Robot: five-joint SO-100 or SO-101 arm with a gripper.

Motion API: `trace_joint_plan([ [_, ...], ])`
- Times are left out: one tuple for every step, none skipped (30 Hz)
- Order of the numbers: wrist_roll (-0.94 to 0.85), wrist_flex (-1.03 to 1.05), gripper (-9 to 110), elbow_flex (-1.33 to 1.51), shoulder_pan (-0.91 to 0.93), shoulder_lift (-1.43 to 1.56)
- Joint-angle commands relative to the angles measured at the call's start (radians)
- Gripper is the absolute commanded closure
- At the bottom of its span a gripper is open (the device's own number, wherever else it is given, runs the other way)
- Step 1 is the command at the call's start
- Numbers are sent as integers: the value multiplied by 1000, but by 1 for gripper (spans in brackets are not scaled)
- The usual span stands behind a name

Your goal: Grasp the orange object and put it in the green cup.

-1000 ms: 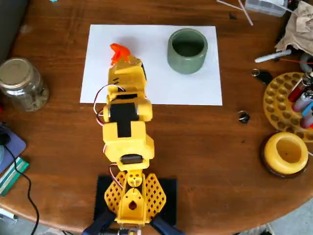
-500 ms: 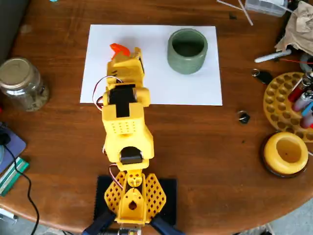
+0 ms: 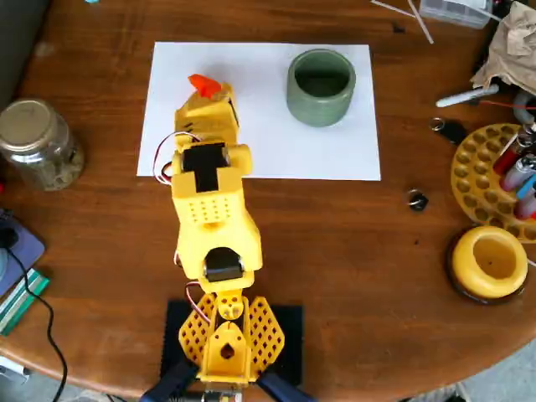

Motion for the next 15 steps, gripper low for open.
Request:
trace_joint_plan([
  [8, -14, 87, -43, -2, -12],
  [8, -14, 87, -49, -2, -20],
  [8, -14, 87, -52, -2, -25],
  [8, -14, 87, -57, -2, -28],
  [8, -14, 87, -60, -2, -31],
  [6, -14, 87, -64, -2, -37],
  [6, -14, 87, -69, -2, -44],
  [8, -14, 87, -75, -2, -51],
  [8, -14, 87, -80, -2, -57],
  [8, -14, 87, -87, -2, -64],
  [8, -14, 87, -95, -2, -75],
  [8, -17, 87, -104, -2, -89],
  [8, -25, 87, -114, -2, -103],
  [8, -43, 87, -118, -2, -118],
  [8, -64, 87, -118, 0, -133],
])
